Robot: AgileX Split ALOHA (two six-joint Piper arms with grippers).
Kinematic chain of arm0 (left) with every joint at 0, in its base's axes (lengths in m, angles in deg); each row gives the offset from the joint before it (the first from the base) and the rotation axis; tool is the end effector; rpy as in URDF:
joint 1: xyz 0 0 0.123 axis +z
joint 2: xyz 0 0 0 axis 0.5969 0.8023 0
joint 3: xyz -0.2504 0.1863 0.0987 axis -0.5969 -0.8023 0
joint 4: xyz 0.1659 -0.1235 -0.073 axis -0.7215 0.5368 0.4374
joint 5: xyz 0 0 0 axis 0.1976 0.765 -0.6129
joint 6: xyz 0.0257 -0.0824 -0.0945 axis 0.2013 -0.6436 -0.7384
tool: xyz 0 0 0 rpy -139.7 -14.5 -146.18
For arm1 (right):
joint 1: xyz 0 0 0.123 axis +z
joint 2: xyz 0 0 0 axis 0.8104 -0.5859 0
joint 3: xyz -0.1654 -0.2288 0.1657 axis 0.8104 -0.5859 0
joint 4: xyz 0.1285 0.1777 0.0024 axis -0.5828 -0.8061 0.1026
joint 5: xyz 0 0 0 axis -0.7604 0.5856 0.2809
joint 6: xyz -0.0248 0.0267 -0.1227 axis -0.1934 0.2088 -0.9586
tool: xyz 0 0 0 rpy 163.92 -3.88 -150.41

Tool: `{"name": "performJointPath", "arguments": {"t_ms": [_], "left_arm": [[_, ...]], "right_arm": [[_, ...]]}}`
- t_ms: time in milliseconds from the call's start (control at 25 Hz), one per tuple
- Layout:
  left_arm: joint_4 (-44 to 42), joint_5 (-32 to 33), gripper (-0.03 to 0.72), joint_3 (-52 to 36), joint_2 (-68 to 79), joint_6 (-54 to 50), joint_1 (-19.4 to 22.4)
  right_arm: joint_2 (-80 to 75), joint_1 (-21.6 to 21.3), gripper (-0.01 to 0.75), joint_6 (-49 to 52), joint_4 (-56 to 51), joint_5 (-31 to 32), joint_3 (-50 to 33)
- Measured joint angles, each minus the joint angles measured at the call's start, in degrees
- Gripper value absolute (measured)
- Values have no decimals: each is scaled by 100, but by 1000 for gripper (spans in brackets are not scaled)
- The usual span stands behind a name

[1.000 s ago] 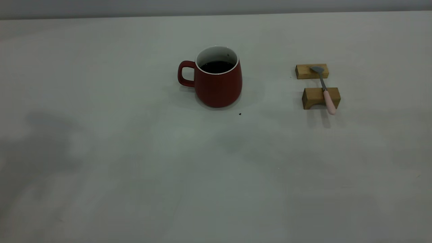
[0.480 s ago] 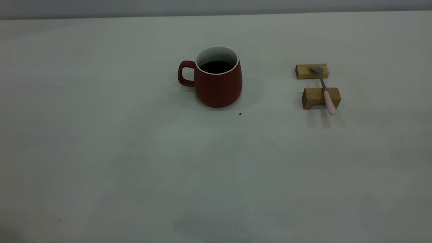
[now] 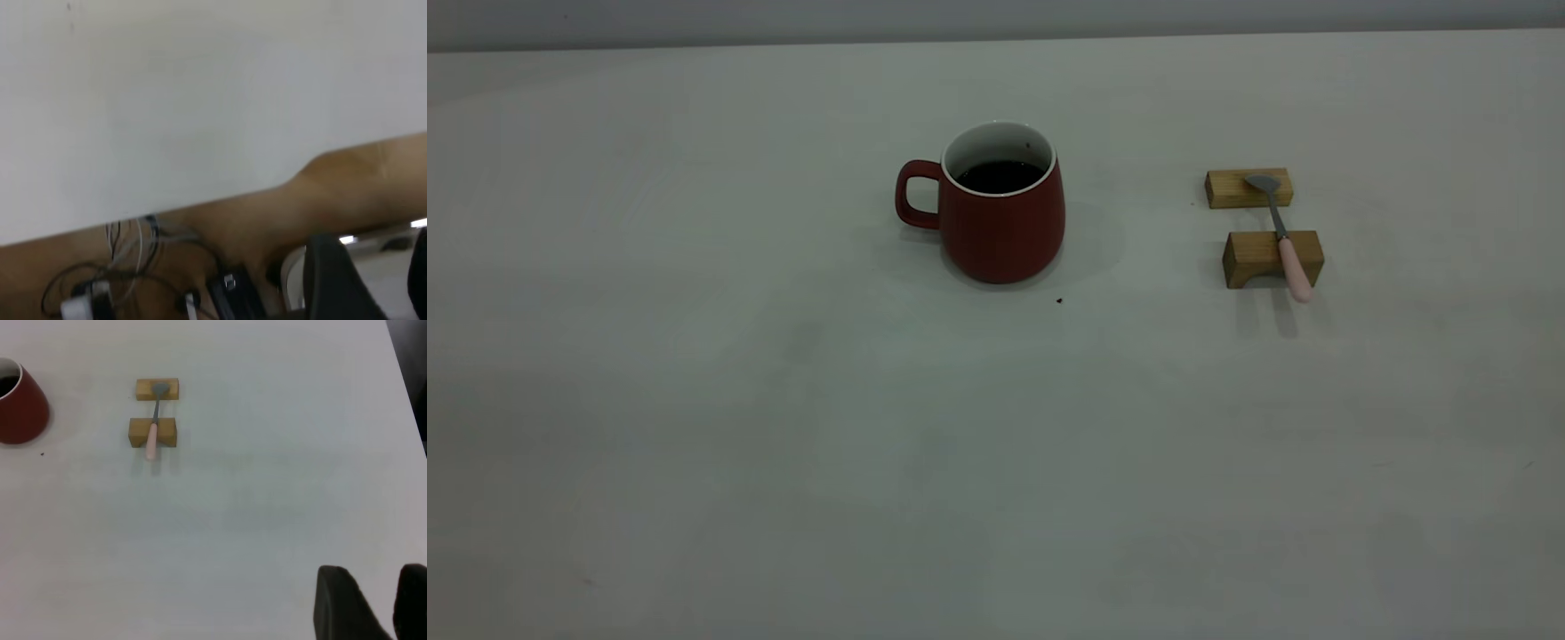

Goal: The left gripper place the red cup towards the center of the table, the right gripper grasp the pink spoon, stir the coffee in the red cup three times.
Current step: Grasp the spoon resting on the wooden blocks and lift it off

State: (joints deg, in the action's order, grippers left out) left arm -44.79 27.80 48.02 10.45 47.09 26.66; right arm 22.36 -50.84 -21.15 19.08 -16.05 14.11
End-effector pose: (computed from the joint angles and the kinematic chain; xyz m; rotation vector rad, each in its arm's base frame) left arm -0.0007 0.0037 0.2445 0.2347 2.4616 -0.0288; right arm -0.0434 -0.0079 0.2287 -0.0250 2.1719 -0.0063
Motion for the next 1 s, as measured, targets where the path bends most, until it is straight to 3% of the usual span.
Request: {"name": "performJointPath", "arguments": {"t_ms": [240, 400, 600, 800, 920, 1000], "left_arm": [[0, 24, 355, 0, -869, 0, 142], [0, 47, 355, 0, -1426, -1, 651], [0, 98, 355, 0, -2181, -1, 1097], [0, 126, 355, 0, -2225, -66, 1121], [0, 130, 355, 0, -2225, -66, 1121], [0, 137, 355, 0, -2225, -66, 1121]], "right_arm": [[-140, 0, 252, 71, -11, -85, 45], [-893, 0, 320, 69, -114, -557, 195], [-2235, 0, 412, 52, -125, -1798, 232], [-3736, 0, 426, 41, -131, -3362, 232], [-4696, 0, 428, 36, -137, -3985, 241], [-5387, 0, 428, 36, -156, -4081, 340]]}}
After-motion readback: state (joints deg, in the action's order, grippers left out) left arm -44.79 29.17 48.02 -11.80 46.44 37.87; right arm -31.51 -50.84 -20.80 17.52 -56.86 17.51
